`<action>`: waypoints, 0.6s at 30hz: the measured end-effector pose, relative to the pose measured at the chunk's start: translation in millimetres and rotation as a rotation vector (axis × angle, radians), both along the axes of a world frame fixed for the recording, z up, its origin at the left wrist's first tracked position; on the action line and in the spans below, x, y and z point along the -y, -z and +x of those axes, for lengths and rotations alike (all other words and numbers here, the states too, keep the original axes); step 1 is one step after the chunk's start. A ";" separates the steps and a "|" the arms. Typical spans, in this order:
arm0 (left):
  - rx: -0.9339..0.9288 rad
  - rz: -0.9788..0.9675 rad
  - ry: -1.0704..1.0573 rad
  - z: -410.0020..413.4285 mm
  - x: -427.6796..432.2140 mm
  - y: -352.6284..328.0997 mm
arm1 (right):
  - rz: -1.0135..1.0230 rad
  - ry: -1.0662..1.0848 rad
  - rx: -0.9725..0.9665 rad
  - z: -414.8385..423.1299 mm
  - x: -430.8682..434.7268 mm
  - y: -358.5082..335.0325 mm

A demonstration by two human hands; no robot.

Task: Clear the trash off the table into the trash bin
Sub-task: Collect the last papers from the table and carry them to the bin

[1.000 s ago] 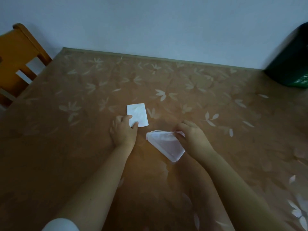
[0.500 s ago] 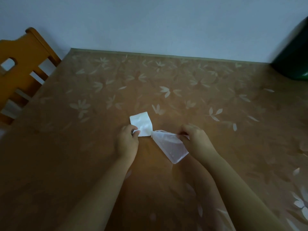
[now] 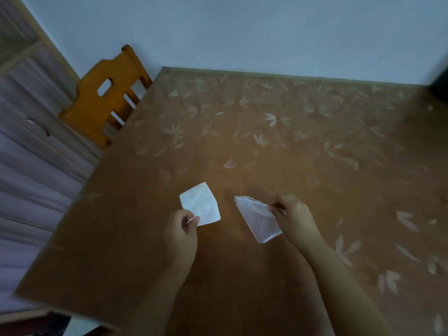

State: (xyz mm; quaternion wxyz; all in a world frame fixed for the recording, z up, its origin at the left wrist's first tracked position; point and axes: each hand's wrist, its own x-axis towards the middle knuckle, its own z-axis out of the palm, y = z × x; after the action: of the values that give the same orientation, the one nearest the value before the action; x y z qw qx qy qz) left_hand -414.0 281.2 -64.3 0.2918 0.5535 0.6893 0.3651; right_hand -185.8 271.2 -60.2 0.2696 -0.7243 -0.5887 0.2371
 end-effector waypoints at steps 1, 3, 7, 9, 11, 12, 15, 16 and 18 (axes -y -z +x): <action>0.017 0.000 -0.046 -3.4 14.4 -5.7 | 0.003 0.001 -0.014 -4.2 10.5 -2.9; 0.043 0.008 -0.108 -5.4 44.5 -16.4 | 0.017 0.009 -0.038 -11.2 33.7 -8.5; 0.035 0.035 -0.053 -1.6 92.1 -31.6 | 0.010 0.030 -0.047 -15.1 82.2 -22.9; 0.036 0.034 -0.012 -0.6 107.3 -36.9 | 0.015 0.038 -0.009 -14.1 106.7 -32.0; 0.062 0.038 0.046 -1.5 120.5 -41.6 | 0.023 0.056 0.032 -15.9 135.0 -42.7; 0.088 0.040 0.088 -2.0 126.9 -44.8 | 0.020 0.064 0.052 -18.5 149.8 -48.9; 0.157 0.045 0.248 -7.2 149.2 -52.4 | 0.006 0.113 0.119 -31.7 193.3 -65.4; 0.170 0.049 0.306 -10.4 157.4 -54.8 | 0.011 0.152 0.132 -37.0 207.9 -70.1; 0.191 0.050 0.404 -17.9 172.5 -59.2 | 0.035 0.240 0.165 -48.0 236.4 -78.8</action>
State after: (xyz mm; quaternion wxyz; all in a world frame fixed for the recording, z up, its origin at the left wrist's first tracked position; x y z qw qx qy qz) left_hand -431.8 108.6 -5.1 0.4091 0.6502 0.5244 0.3673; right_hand -233.8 34.8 18.6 0.2594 -0.8015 -0.5222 0.1325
